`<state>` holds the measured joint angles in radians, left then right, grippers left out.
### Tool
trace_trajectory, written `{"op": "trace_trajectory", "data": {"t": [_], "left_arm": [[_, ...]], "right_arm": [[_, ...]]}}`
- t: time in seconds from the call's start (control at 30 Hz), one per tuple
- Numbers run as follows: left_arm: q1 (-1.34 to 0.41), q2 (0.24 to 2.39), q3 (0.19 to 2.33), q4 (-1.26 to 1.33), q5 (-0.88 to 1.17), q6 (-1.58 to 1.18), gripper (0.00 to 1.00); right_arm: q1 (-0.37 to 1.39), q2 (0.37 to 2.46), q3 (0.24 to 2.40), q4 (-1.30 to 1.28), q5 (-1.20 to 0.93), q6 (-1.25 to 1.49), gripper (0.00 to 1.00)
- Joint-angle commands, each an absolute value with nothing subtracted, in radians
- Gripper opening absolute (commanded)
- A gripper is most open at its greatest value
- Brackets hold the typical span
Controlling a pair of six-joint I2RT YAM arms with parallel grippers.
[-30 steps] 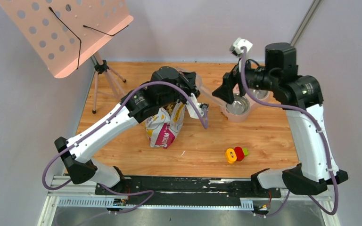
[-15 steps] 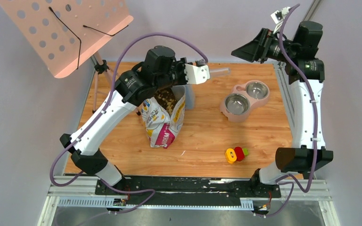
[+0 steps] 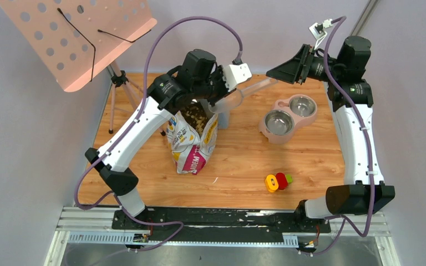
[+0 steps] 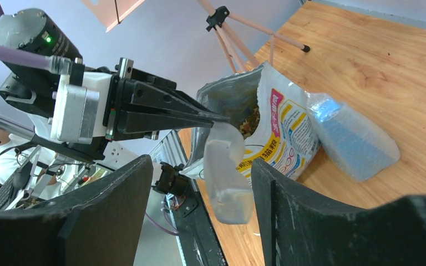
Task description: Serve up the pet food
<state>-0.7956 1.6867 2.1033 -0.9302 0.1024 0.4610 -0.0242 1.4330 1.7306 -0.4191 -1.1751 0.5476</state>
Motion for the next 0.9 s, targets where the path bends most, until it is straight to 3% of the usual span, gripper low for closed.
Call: {"op": "trace_trajectory", "data": {"t": [0.0, 0.43, 0.87], "left_arm": [[-0.784, 1.731, 2.201, -0.905, 0.183, 0.383, 0.0], [-0.784, 1.806, 2.287, -0.864, 0.193, 0.337, 0.0], [-0.784, 1.827, 2.305, -0.851, 0.211, 0.331, 0.0]], "right_arm": [[-0.006, 1.385, 1.693, -0.383, -1.115, 0.528, 0.65], [0.055, 1.373, 1.659, -0.429, -1.025, 0.486, 0.62], [0.061, 1.38, 1.65, -0.437, -1.014, 0.477, 0.43]]}}
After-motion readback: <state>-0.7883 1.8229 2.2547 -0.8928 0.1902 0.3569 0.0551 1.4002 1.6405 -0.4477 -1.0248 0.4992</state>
